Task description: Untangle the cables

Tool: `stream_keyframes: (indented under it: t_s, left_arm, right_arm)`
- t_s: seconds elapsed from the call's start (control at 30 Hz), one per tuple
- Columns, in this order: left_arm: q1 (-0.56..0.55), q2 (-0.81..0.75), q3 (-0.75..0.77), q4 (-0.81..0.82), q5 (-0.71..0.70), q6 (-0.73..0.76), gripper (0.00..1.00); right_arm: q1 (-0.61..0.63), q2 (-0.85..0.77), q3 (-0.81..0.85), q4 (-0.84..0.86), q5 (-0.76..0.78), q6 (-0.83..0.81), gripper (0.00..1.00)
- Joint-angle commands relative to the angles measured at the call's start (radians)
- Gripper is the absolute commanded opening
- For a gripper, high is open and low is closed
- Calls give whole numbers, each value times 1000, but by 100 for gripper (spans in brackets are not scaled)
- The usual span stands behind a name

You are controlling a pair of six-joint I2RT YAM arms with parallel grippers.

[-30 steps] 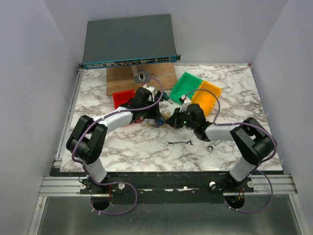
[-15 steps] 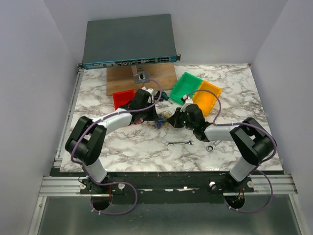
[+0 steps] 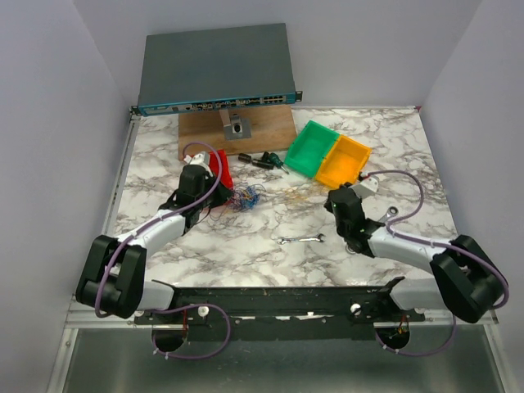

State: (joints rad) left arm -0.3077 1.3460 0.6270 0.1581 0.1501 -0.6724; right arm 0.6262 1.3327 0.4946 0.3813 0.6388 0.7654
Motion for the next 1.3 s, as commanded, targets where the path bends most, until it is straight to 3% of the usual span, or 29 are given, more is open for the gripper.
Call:
stream_keyframes:
  t_s: [0.0,0.2,0.33,0.37,0.43,0.5,0.53,0.6,0.77,0.9,1.07,1.2,1.27]
  left_arm:
    - [-1,-37,-6,106,25,-12,0]
    - [-2,-17,6,119,74,0,0]
    - [-10,6,22,126,114,8,0]
    - [-18,12,26,129,118,12,0]
    - [-35,20,39,120,107,24,0]
    - [-46,24,50,102,94,31,0]
    - [-48,22,52,98,92,33,0]
    - [-51,15,51,95,81,36,0]
    - [-52,5,48,89,69,42,0]
    - [-55,7,51,84,68,43,0]
    - [-60,3,51,83,60,47,0]
    - [-66,-1,51,81,52,53,0]
    - [-67,-1,53,80,49,54,0]
  right_arm:
    - [-5,-81,-71,-26,264,128,1]
    - [-5,-68,-53,35,135,5,1]
    - [-5,-42,-60,154,-56,-119,2]
    - [-5,-35,-63,187,-108,-149,10]
    - [-5,-21,-68,232,-193,-191,39]
    - [-5,-10,-68,258,-250,-213,61]
    - [-6,-2,-67,265,-268,-219,68]
    - [-5,17,-54,254,-277,-219,76]
    - [-5,121,30,180,-301,-207,84]
    - [-6,227,103,147,-407,-205,97]
    - [-5,382,249,20,-391,-184,98]
    - [1,504,413,-213,-204,-154,89]
    - [3,555,475,-296,-133,-138,76]
